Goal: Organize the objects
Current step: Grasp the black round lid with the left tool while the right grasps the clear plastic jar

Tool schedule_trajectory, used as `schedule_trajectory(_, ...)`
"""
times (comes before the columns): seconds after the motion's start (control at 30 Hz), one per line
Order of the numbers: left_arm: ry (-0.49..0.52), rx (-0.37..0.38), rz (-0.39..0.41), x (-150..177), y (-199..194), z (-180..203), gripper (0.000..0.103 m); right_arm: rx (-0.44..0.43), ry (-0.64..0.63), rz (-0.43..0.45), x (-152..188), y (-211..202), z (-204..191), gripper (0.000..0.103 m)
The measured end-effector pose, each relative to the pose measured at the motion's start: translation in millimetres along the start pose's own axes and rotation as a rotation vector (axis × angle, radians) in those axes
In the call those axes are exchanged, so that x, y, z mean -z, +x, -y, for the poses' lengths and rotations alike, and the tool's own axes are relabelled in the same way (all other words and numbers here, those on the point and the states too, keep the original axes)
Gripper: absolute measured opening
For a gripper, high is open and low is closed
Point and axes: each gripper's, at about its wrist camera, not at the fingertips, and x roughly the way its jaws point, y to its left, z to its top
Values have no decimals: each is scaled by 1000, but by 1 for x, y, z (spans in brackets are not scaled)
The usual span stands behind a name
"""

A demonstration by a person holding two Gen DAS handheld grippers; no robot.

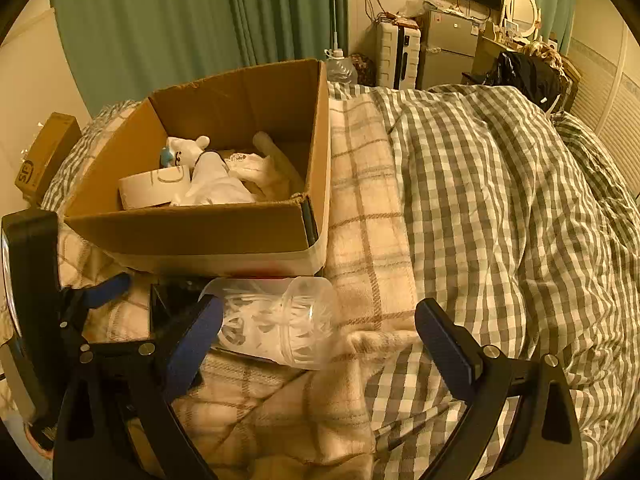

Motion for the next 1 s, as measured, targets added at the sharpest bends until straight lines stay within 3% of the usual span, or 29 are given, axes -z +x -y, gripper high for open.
schedule_trajectory(0.17,42,6,13,3,-6,4,61,6,-3,-9,1,4,-1,97)
schedule_trajectory(0.33,64,-93,21,7,-23,-6,61,11,-9,-7,1,3,-4,97)
schedule_trajectory(0.53,20,-176,45,9,-42,-25,61,-17,-45,-24,2,6,-17,97)
schedule_trajectory(0.73,-23,-207,52,11,-48,-47,61,-66,-84,-56,5,13,-39,97)
schedule_trajectory(1.0,-37,-222,49,11,-50,-53,61,20,-138,-115,10,38,-58,97)
